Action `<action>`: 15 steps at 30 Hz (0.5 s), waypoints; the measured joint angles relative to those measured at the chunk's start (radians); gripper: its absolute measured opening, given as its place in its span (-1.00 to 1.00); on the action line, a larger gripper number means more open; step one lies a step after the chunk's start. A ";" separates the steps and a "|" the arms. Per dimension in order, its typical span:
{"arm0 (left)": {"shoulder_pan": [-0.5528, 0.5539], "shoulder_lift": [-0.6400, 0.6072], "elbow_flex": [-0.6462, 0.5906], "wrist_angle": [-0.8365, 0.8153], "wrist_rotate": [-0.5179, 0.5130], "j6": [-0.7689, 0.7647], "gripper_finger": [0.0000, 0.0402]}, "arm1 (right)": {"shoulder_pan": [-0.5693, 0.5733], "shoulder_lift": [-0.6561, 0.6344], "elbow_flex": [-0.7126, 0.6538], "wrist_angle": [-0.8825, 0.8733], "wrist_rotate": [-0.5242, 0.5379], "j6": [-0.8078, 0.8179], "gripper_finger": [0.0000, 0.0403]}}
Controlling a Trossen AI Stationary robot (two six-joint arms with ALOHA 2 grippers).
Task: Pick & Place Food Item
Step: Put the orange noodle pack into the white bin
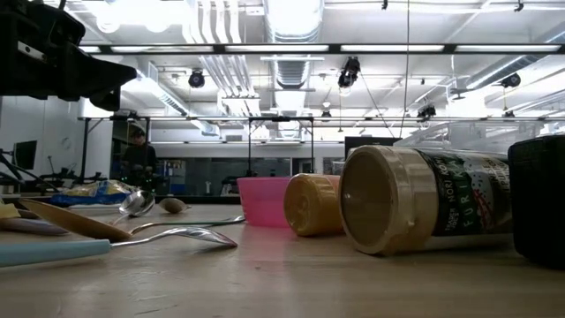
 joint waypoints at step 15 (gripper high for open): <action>0.000 0.000 0.000 0.000 0.000 0.000 -1.00 | 0.027 0.055 -0.008 -0.076 -0.006 -0.048 0.19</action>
